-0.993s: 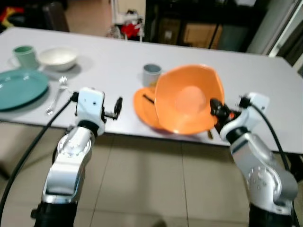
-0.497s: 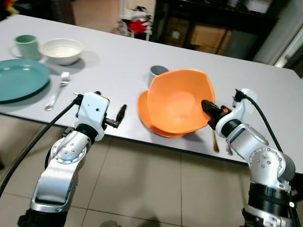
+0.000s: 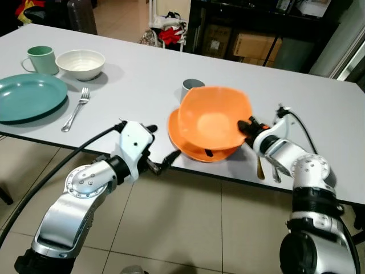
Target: Setting the table
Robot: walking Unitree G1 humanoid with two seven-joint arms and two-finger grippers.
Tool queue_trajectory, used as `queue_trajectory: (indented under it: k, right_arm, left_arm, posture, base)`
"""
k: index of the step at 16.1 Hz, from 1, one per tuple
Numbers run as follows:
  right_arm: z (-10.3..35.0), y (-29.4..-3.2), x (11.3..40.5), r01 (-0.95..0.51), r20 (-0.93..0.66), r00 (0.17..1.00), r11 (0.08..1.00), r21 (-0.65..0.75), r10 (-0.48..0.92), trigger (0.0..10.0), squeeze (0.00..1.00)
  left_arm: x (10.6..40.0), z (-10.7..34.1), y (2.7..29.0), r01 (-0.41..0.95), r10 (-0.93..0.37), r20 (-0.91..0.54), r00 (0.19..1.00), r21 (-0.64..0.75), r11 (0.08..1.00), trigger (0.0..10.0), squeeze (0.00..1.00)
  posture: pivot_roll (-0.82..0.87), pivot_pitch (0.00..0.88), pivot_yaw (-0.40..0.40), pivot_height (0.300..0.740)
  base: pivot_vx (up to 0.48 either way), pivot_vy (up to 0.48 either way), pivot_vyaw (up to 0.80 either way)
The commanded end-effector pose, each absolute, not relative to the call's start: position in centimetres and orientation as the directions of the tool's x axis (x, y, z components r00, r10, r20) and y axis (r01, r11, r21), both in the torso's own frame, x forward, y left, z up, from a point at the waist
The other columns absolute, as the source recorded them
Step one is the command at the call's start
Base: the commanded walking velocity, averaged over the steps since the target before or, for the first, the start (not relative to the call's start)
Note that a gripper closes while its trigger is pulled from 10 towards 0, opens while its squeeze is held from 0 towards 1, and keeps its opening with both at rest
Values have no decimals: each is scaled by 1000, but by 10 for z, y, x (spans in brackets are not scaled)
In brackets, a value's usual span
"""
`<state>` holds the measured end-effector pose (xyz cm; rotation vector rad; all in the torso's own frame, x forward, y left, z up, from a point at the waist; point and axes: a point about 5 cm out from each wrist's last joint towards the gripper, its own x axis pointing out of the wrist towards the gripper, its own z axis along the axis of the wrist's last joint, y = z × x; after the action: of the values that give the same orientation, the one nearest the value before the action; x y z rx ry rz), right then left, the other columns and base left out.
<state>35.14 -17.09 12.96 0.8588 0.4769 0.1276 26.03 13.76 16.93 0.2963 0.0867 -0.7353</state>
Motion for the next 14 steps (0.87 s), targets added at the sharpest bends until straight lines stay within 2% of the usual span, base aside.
queue_trajectory:
  k: [1,5,6,7,8,11,14]
  right_arm:
    - [139,-178,358,74,-317,908,641,764,274,10000,0]
    - [125,-175,365,144,-371,886,594,792,280,10000,0]
    - [119,-174,365,174,-385,882,573,801,270,10000,51]
    - [117,-174,364,185,-391,881,564,805,268,10000,51]
    - [115,-174,365,193,-393,878,546,815,275,10000,1000]
    - [111,-182,365,206,-369,889,481,852,273,10000,1000]
    - [119,-190,362,153,-325,898,481,863,297,10000,1000]
  left_arm:
    - [258,172,132,702,-678,-186,711,241,670,10000,0]
    - [255,171,132,732,-701,-209,681,227,643,10000,0]
    - [254,170,131,737,-705,-216,675,226,637,10000,0]
    - [254,170,131,739,-707,-217,673,225,635,10000,0]
    - [253,170,130,742,-709,-220,670,224,632,10000,0]
    - [256,170,130,746,-712,-222,666,224,627,10000,0]
    - [260,173,130,737,-708,-207,675,232,635,10000,0]
  posture:
    - [168,0,-93,740]
    - [162,0,-82,740]
    - [158,0,-75,740]
    - [157,0,-73,740]
    - [155,0,-69,740]
    - [150,0,-59,740]
    - [137,0,-48,740]
  base:
    - [0,0,0]
    - [0,0,0]
    - [0,0,0]
    - [0,0,0]
    - [0,0,0]
    - [0,0,0]
    - [0,0,0]
